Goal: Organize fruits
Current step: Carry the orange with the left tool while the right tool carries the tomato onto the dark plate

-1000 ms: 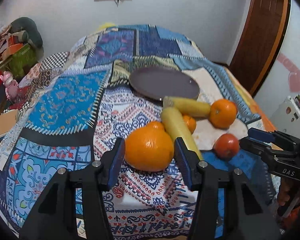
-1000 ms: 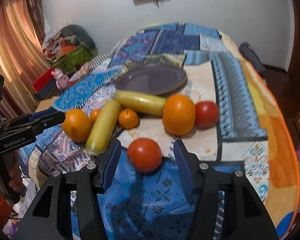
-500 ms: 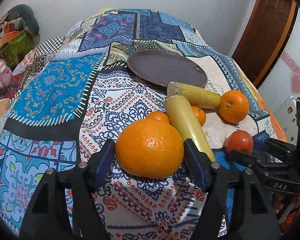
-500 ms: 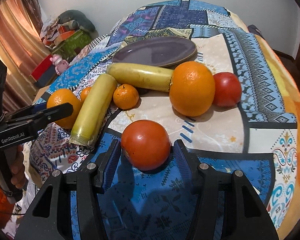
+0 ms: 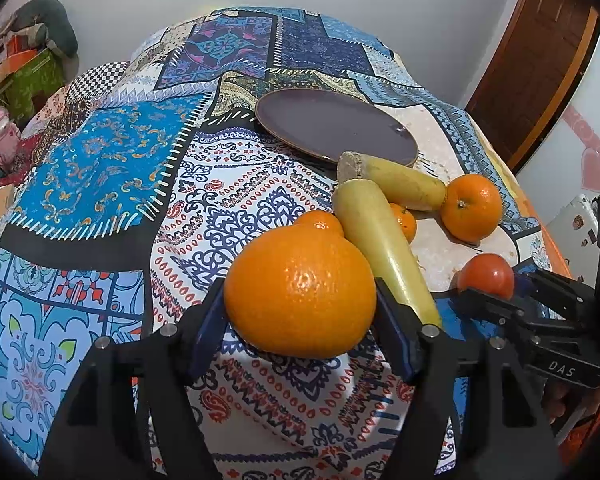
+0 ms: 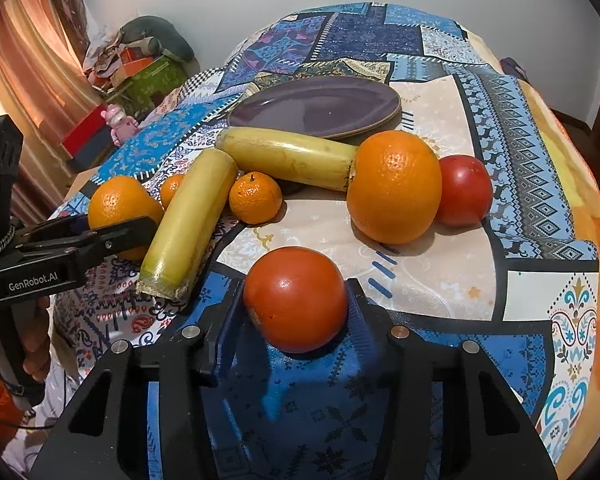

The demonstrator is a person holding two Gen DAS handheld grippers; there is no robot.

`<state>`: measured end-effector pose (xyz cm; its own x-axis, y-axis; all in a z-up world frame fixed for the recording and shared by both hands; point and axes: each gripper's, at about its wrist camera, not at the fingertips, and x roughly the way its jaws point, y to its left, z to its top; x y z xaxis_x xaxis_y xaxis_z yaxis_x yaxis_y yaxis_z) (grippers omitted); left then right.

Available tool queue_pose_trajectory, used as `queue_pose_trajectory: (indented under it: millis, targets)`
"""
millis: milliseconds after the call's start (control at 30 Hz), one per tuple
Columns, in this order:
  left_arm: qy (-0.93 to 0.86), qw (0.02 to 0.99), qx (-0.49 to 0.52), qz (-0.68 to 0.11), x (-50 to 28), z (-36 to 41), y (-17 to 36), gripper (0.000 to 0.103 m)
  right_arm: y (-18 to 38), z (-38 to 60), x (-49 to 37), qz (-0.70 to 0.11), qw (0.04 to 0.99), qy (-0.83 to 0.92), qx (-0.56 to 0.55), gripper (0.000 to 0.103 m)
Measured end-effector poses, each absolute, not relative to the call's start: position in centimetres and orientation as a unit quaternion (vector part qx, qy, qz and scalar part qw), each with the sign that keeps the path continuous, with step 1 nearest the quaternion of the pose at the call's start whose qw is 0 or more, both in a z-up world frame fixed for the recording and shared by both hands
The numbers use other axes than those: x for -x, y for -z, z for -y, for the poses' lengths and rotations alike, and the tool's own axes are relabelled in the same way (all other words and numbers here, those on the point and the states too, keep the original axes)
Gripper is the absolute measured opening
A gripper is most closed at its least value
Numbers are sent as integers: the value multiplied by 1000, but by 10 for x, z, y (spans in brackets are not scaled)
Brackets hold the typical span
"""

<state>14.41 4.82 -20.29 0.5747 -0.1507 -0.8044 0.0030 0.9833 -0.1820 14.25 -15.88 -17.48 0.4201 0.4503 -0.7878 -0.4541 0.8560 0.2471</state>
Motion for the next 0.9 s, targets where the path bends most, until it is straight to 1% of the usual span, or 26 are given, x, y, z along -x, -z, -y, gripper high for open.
queue_pose_trajectory:
  millis: [167,433,900]
  targets:
    - [41,889,82,-449,-140,-51,192,68,162,164,-143,-449,853,-265,-4,45]
    - [44,908,75,-409,-143,-52,159,68,135,169,-154,-411,873,-261,-10,45]
    - [50,933,58,-351,-183,-46,105,68,91,163,-190,-343,903,-258,-1,45]
